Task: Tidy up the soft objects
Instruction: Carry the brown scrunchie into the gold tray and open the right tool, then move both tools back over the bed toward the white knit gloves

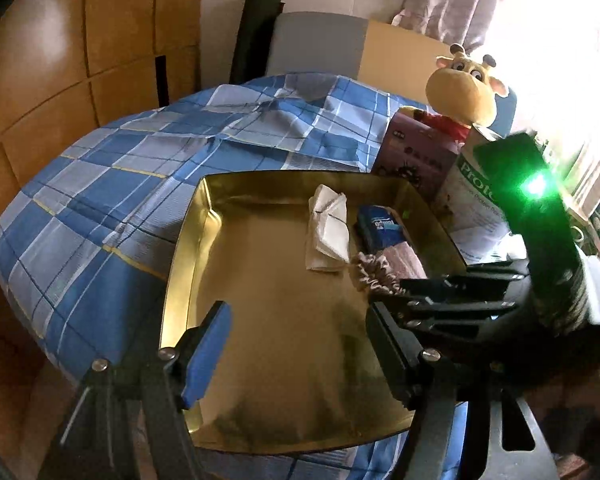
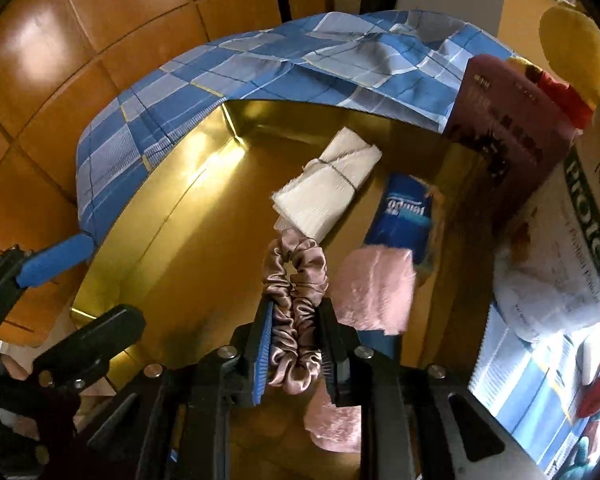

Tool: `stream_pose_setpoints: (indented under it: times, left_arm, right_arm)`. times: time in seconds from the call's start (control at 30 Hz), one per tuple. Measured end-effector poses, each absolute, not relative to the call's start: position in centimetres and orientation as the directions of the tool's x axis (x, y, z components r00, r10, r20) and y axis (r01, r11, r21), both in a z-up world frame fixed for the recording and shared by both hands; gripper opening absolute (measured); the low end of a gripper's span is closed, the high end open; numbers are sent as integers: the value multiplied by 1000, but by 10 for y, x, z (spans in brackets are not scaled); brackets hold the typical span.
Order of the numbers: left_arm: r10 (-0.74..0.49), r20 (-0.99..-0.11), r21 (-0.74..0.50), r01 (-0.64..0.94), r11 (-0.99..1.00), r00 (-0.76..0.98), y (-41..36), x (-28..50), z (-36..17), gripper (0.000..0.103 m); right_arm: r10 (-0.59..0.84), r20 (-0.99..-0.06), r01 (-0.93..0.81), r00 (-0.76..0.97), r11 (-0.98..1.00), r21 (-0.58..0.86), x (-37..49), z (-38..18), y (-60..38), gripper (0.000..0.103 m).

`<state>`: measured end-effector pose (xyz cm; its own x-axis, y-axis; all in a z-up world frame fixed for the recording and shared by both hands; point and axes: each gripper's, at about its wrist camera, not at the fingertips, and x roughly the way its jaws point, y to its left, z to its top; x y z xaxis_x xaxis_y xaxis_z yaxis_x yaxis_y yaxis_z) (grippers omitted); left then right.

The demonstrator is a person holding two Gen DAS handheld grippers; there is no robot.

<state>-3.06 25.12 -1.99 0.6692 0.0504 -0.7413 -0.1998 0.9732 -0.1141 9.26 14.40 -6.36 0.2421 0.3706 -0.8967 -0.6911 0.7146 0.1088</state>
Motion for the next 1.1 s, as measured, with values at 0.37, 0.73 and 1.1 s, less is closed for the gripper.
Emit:
stream_pose_setpoints:
  times: [0.37, 0.73, 1.1]
  left_arm:
    - [37, -744, -128, -197, 972, 667, 250, -37, -25, 75]
    - [58, -755, -143, -251, 957, 653, 264, -40, -31, 81]
    - [-21, -749, -114, -97, 989, 662, 218, -32, -25, 85]
  right_arm:
    - [379, -893, -631, 243, 761, 151, 95, -79, 139, 36]
    - [501, -799, -576, 333, 779, 248, 77, -33, 87, 59]
    - [375, -782, -419, 497, 893, 162, 60, -7, -26, 59]
